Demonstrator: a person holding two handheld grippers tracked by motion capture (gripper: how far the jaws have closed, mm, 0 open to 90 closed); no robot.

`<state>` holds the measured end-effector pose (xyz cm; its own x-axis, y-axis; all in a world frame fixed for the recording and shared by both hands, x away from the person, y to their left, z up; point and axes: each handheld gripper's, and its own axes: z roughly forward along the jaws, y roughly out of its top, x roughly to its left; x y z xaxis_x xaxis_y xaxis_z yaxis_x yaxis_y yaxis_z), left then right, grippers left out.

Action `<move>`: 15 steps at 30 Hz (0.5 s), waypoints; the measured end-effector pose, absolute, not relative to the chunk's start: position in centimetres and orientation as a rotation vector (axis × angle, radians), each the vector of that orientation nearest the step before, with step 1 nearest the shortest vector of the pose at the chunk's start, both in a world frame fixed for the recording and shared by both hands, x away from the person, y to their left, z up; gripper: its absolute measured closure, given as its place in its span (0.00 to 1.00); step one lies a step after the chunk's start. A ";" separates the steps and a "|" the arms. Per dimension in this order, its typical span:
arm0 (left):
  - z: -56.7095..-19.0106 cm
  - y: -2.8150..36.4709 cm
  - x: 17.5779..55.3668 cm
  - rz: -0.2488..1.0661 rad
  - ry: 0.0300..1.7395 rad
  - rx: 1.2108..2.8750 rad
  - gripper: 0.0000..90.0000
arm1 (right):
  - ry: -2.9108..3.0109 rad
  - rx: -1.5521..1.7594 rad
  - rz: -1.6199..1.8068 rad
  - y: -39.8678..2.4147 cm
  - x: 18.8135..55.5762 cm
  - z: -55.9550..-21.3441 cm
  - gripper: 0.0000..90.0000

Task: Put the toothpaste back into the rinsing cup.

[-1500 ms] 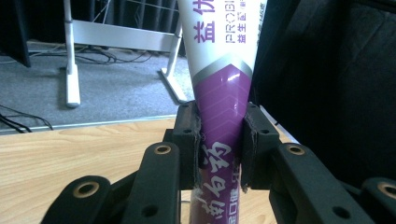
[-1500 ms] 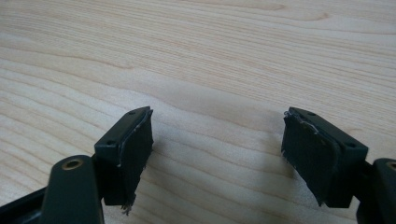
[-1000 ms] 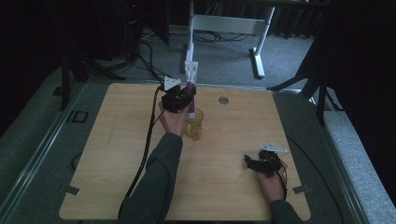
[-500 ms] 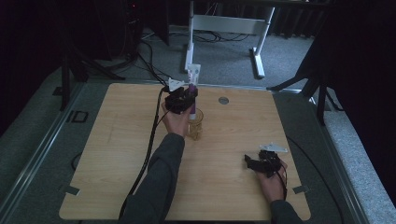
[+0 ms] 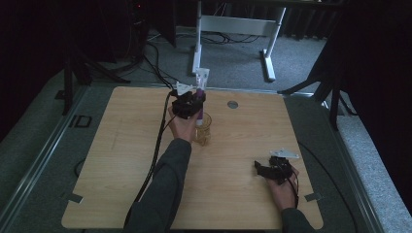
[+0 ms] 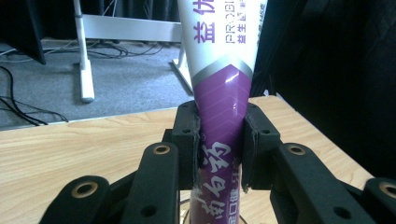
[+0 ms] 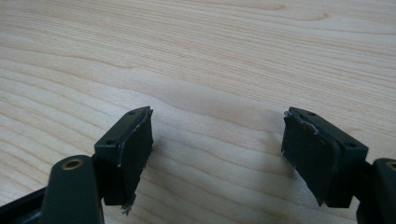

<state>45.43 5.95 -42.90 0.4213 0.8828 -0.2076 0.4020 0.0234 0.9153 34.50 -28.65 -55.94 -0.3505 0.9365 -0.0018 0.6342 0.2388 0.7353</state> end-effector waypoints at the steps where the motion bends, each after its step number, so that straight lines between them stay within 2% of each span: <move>1: -43.0 6.0 45.5 0.547 1.165 1.583 0.78 | 2.072 1.435 0.906 -28.6 34.5 -55.9 0.27; 15: -43.7 5.5 45.5 0.539 1.164 1.630 0.78 | 2.072 1.434 0.907 -28.7 34.5 -55.9 0.27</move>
<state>45.49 5.53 -43.69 0.4331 0.8814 -0.1885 0.4257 -0.0157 0.9047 34.49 -28.65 -55.94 -0.3514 0.9362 -0.0022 0.6338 0.2396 0.7355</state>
